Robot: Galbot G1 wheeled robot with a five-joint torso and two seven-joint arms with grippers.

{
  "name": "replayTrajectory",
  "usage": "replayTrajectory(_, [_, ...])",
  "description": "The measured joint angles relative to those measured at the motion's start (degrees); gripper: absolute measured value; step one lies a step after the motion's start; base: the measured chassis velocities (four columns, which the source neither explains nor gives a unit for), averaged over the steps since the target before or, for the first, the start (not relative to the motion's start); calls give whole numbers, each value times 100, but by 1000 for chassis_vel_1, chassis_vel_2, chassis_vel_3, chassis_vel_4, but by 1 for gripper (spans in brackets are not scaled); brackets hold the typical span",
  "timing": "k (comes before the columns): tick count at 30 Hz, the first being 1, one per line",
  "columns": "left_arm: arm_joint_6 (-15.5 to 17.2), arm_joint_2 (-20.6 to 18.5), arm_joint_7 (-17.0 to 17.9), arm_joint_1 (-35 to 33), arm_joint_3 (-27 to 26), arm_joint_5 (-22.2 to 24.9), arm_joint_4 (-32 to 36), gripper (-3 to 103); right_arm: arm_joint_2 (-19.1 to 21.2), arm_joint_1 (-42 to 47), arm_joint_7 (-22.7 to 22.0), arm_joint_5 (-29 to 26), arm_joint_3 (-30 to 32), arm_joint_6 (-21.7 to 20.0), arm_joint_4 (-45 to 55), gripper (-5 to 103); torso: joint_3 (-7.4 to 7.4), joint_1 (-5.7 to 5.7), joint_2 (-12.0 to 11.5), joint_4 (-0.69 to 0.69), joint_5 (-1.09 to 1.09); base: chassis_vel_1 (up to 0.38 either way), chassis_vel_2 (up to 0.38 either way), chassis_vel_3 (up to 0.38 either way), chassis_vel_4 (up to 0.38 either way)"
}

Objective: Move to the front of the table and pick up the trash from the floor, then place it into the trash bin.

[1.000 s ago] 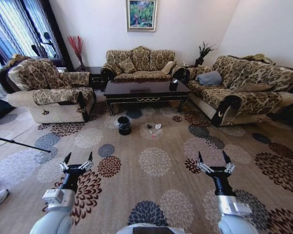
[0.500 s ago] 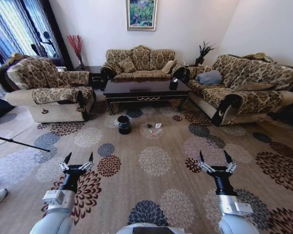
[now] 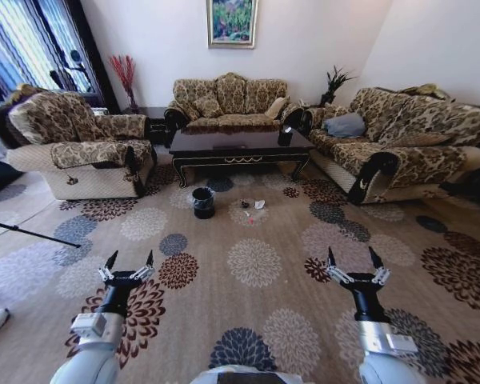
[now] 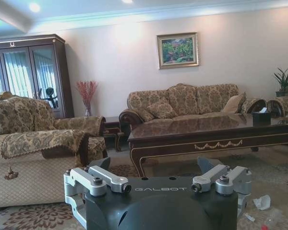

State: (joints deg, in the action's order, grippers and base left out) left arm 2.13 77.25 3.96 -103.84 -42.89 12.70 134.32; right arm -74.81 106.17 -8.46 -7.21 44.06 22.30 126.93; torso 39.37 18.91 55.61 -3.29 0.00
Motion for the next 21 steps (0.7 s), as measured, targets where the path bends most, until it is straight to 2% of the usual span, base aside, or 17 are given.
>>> replayTrajectory(21, [-41,-67,-10,-39,-2,-12,-18,100,-41,35,77,32,-94,103,-14,100,-336,-257,-594,0,0,0,0,0,0])
